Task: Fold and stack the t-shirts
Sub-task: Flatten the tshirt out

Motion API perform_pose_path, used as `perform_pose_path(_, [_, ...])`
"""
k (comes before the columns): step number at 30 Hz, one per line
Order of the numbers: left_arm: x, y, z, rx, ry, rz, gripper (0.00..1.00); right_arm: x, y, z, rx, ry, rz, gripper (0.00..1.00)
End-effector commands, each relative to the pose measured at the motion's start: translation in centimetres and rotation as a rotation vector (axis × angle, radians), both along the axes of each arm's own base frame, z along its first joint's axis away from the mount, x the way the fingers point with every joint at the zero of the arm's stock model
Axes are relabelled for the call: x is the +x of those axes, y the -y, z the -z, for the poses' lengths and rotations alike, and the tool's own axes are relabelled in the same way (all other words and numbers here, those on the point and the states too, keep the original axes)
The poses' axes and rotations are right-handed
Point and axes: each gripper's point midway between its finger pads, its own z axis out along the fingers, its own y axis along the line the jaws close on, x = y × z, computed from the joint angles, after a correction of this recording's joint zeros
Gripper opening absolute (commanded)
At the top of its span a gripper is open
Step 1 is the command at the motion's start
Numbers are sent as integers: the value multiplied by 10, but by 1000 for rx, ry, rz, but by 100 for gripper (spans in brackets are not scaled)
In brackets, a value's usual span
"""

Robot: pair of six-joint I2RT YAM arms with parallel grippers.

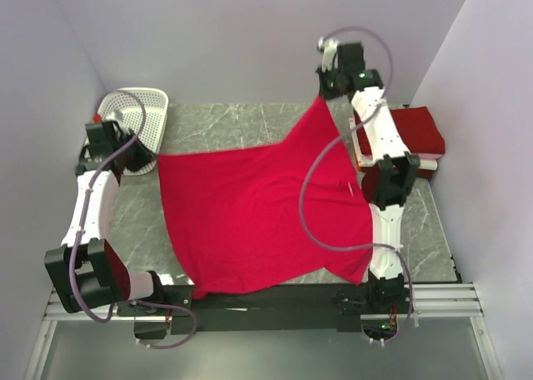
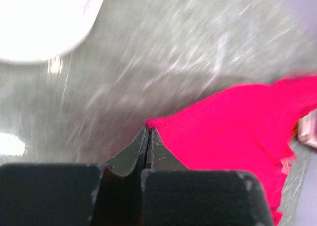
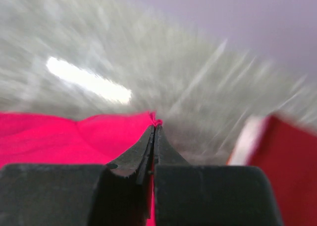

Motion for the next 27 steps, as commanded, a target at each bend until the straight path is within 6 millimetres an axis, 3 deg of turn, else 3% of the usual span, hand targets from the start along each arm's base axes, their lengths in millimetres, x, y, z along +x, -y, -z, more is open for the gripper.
perform_pose_path(1, [19,-6,-86,53,216,-1,0,-36,2,-205,7,473,-41,0])
perform_pose_path(2, [22,-6,-117,71,285,4,0,-46,4,-225,9,517,-42,0])
perform_pose_path(3, [22,-7,-133,77,322,0,0,-71,8,-271,24,619,-45,0])
perform_pose_path(4, [21,-6,-151,87,367,5,0,-85,11,-292,24,671,-48,0])
perform_pose_path(5, [17,-4,-185,109,459,6,0,-114,17,-325,32,746,-42,0])
perform_pose_path(7, [7,-4,-220,137,550,-1,0,-144,26,-366,37,852,-28,0])
perform_pose_path(8, [-7,-1,-254,162,637,-5,0,-178,34,-399,46,937,-15,0])
perform_pose_path(10, [-24,-2,-285,196,714,-31,0,-213,47,-436,66,1045,14,0])
perform_pose_path(11, [-44,1,-313,224,793,-37,0,-248,55,-460,80,1119,25,0])
perform_pose_path(13, [-68,4,-341,247,880,-61,0,-284,65,-487,97,1216,49,0])
perform_pose_path(14, [-90,8,-359,261,944,-67,0,-317,73,-504,106,1280,67,0])
perform_pose_path(16, [-115,12,-383,275,1042,-87,0,-356,81,-526,127,1364,87,0])
perform_pose_path(17, [-139,17,-399,279,1107,-98,0,-374,87,-534,131,1394,105,0])
perform_pose_path(20, [-173,24,-426,287,1199,-110,0,-412,99,-548,143,1464,149,0])
perform_pose_path(24, [-189,36,-441,254,1242,-72,0,-435,113,-556,131,1514,209,0])
perform_pose_path(27, [-188,36,-443,256,1247,-69,0,-437,118,-558,111,1528,239,0])
